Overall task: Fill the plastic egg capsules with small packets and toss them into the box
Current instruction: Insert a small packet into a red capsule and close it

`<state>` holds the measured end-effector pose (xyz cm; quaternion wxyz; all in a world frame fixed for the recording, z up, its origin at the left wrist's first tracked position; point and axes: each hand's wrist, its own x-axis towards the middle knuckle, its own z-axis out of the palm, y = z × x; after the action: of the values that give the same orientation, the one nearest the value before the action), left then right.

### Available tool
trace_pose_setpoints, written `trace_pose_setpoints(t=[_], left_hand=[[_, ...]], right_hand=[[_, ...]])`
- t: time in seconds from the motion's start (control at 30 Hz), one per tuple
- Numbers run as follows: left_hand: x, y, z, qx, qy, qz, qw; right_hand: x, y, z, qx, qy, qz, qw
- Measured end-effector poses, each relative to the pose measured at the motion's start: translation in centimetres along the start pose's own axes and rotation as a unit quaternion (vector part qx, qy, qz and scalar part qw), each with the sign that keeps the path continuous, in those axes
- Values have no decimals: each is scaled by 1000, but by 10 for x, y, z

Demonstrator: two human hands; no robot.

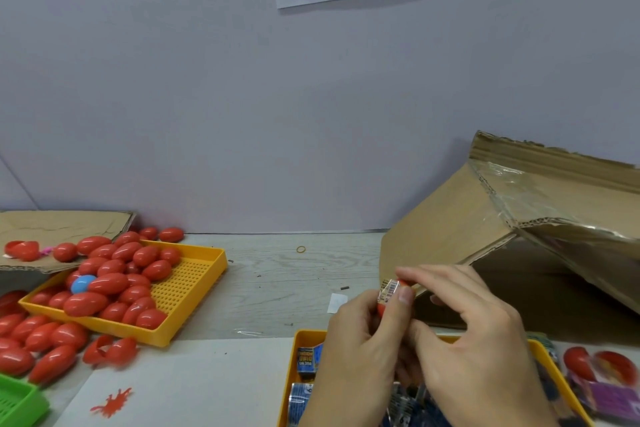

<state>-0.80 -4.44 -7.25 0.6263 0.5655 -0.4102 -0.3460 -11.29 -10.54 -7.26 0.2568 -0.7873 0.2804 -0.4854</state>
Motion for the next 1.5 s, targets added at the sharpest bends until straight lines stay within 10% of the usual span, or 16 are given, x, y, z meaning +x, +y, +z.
trace_pose_setpoints(t=[1.27,1.5], left_hand=[[1,4,-1,-52,84,-13,995],[4,0,-2,-225,89,-104,965]], right_hand=[[-1,-4,2,10,-62,19,998],[0,-3,3,69,-75,69,992]])
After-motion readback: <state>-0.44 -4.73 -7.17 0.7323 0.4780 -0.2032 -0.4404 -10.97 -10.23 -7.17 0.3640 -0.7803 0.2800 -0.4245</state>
